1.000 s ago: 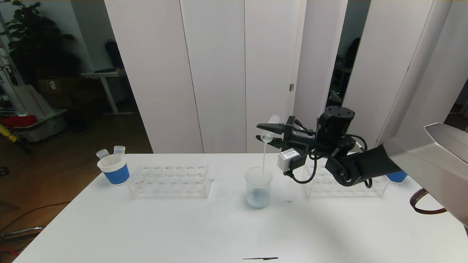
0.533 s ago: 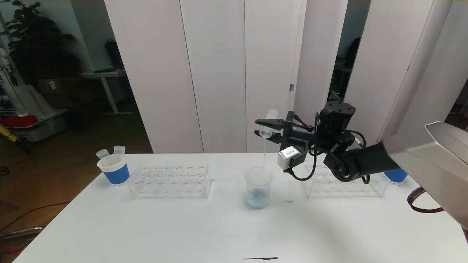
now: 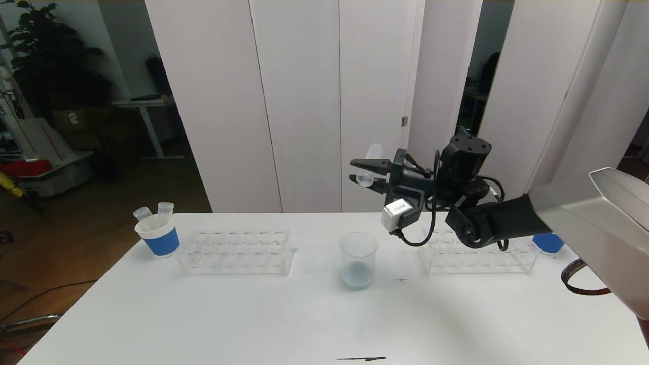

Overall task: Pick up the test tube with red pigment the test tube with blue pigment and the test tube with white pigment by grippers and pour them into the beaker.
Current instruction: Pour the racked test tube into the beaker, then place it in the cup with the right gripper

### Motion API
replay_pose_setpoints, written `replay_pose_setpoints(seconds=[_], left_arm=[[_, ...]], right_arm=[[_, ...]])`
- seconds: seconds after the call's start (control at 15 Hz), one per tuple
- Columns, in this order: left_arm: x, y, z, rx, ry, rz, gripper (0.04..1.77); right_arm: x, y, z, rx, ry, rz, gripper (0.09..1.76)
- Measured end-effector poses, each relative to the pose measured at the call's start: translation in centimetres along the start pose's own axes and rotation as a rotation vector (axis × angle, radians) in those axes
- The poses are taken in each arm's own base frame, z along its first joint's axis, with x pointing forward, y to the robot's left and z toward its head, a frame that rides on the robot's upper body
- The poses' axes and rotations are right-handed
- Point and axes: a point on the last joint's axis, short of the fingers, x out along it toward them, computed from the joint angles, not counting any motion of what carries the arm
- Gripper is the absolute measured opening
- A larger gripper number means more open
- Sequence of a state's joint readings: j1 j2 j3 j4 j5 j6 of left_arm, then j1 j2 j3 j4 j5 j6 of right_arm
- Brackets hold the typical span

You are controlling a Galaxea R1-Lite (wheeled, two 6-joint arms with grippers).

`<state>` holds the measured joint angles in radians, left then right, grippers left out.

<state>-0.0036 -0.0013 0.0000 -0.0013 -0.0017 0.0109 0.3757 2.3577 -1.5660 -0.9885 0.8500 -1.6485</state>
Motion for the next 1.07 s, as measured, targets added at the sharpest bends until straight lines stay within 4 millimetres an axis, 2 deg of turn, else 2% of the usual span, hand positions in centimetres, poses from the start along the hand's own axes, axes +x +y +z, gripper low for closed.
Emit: replay_pose_setpoints(seconds=[0.13, 0.33, 0.6, 0.87, 1.07], left_arm=[[0.0, 0.0, 0.0, 0.0, 0.0, 0.0, 1.75], [0.0, 0.0, 0.0, 0.0, 0.0, 0.0, 1.75], [0.0, 0.0, 0.0, 0.0, 0.0, 0.0, 1.75], [0.0, 0.0, 0.0, 0.0, 0.0, 0.0, 1.75], [0.0, 0.0, 0.0, 0.0, 0.0, 0.0, 1.75]], right_arm=[[0.1, -1.3, 0.1, 0.014, 0.046, -0.012, 0.6], [-0.4, -4.1, 0.0, 0.123, 0.232, -0.051, 0.6], [-1.2, -7.2, 0.0, 0.414, 0.508, -0.192, 0.6], [-2.1, -7.7, 0.9, 0.94, 0.725, -0.448, 0.6], [-4.3, -6.3, 1.9, 1.251, 0.857, -0.593, 0.6]])
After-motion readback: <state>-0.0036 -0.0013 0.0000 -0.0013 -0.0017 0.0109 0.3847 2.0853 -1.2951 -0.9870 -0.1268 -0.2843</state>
